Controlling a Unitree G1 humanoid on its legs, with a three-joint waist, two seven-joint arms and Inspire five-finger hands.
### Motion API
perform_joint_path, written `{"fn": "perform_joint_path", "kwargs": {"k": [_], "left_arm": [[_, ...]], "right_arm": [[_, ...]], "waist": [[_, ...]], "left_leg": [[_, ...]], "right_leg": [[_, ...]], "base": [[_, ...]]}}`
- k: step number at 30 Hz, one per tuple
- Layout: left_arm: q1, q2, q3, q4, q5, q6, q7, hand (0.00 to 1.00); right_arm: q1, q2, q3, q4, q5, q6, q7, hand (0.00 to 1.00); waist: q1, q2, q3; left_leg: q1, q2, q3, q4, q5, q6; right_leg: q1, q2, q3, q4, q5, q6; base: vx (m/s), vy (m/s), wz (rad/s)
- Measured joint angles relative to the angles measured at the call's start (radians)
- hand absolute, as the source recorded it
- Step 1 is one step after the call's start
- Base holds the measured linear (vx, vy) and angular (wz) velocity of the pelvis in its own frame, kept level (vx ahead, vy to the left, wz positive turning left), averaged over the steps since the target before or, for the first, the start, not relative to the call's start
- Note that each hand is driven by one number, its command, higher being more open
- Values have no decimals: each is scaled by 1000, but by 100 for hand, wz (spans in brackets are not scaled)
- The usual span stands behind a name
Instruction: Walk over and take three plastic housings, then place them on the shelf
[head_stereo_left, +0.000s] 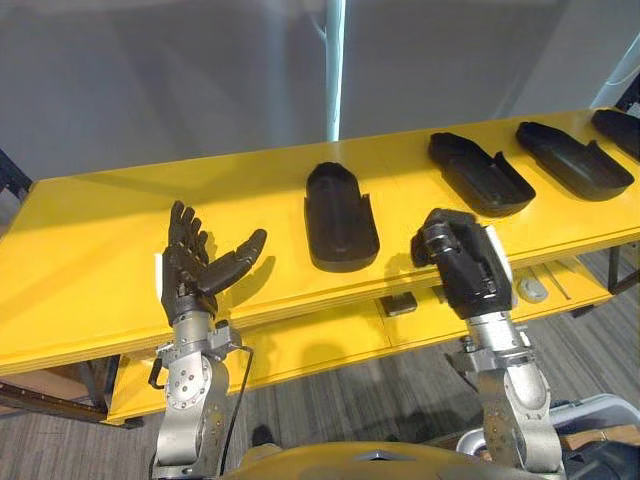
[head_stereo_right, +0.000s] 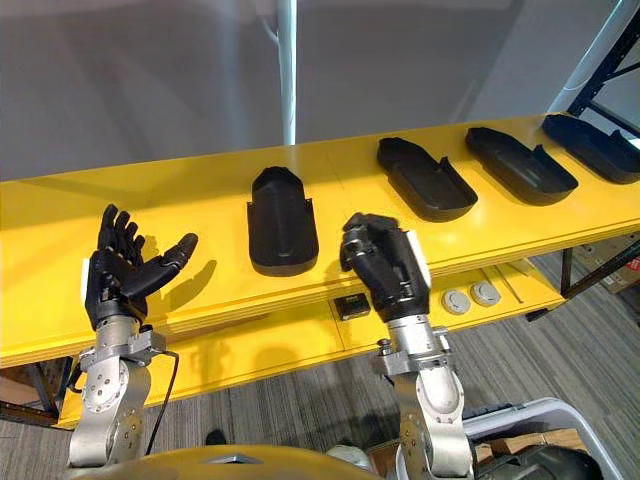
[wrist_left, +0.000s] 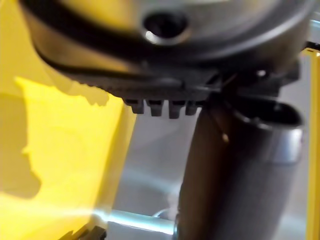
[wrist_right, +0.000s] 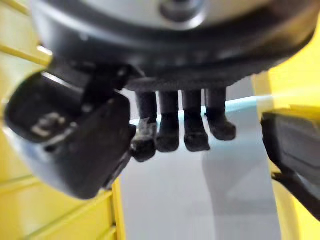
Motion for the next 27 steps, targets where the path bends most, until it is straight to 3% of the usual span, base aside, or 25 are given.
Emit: {"fn": "perform_joint_path", "kwargs": {"k": [8, 12, 24, 27], "left_arm": [[34, 1, -37, 0, 0, -1, 37, 100], [35, 1, -51, 0, 0, -2, 53, 100], [35, 3, -90, 0, 1, -3, 96, 100], [35, 3, -90, 0, 0, -29, 86, 100]], "right_arm": [[116, -22, 119, 1, 105, 147, 162, 0], [135, -30, 152, 7, 104, 149, 189, 0], [64, -35, 251, 183, 36, 126, 30, 0], [12, -33, 256, 236, 17, 116, -19, 0]], "waist": [[-9, -1, 0], [-18, 0, 0], [-14, 2, -3], [-3, 5, -6]], "left_leg": [[0, -1, 11, 1, -3, 2], [2, -1, 12, 1, -4, 1], [-4, -2, -8, 0, -2, 7], [-7, -2, -27, 0, 7, 7]], "right_leg": [[-7, 0, 14, -2, 5, 1], [-7, 0, 16, -1, 4, 1], [-3, -1, -6, 6, -3, -2], [3, -1, -20, 12, -3, -1]], "base": [[50, -7, -4], [9, -2, -1], [1, -1, 4], [15, -8, 17]]}}
